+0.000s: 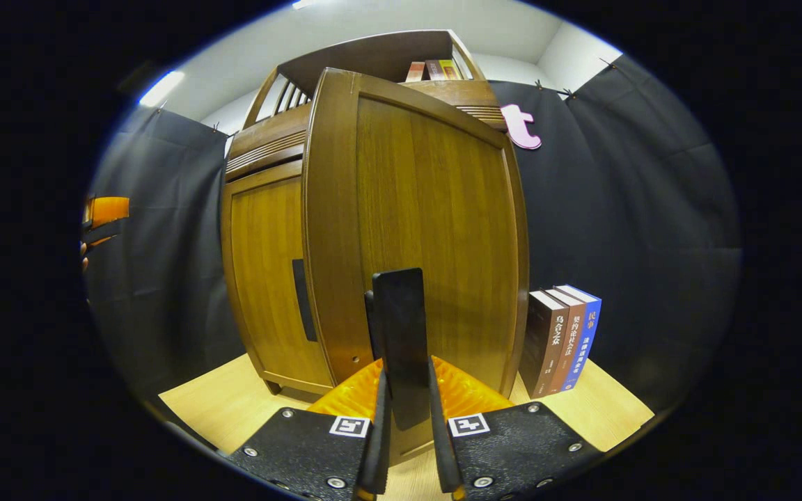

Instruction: Open the right door of the double-door shoe cabinet with the right hand, and open the left door with the left hand.

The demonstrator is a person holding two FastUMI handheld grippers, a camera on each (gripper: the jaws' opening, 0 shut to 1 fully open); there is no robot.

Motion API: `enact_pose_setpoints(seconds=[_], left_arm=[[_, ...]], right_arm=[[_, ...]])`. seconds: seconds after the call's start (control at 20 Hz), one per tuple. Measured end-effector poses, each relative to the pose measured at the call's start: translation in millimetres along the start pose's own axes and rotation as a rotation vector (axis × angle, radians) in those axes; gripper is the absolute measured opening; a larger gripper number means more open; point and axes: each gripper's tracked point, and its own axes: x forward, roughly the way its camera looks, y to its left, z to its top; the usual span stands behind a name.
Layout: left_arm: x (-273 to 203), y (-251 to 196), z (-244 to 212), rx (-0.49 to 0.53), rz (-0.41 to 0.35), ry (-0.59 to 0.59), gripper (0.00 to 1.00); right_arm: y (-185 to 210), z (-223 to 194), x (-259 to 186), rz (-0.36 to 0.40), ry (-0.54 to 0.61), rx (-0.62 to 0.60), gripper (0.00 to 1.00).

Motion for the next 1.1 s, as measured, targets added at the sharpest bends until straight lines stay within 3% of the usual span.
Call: enact_pose_setpoints(seconds=[0.6,0.65,0.7,0.75,0.8,0.85,0.9,0.95,1.0,1.05,1.1], left_arm=[[-2,-4,-2,-0.004,-0.011,0.010,0.95],[-2,-5,-2,-0.003,-0.013,0.010,0.95],[-1,-7,-2,-0.004,-0.016,0.011,0.96],[-1,-9,-3,-0.005,-0.019,0.012,0.96],[1,-11,-4,-0.006,-0.022,0.013,0.96],[2,-12,-5,-0.007,-0.024,0.015,0.96],[4,-14,-6,-0.007,-0.024,0.017,0.96],[6,-15,-9,-0.006,-0.023,0.022,0.96],[9,-16,-11,-0.007,-0.023,0.028,0.98],[12,-18,-15,-0.008,-0.024,0.034,0.98],[15,-20,-18,-0.009,-0.025,0.040,0.96]], right_arm=[[-41,0,-29,-0.076,-0.015,-0.024,0.20],[-45,0,-31,-0.083,-0.015,-0.024,0.28],[-48,0,-33,-0.088,-0.014,-0.023,0.28],[-52,0,-35,-0.093,-0.012,-0.021,0.18],[-57,1,-37,-0.100,-0.011,-0.017,0.18],[-60,1,-38,-0.105,-0.010,-0.022,0.26],[-64,2,-42,-0.110,-0.012,-0.025,0.25],[-68,2,-44,-0.117,-0.013,-0.025,0.14],[-73,2,-45,-0.122,-0.015,-0.025,0.14],[-78,2,-47,-0.127,-0.016,-0.023,0.02],[-85,3,-50,-0.135,-0.020,-0.022,0.13]])
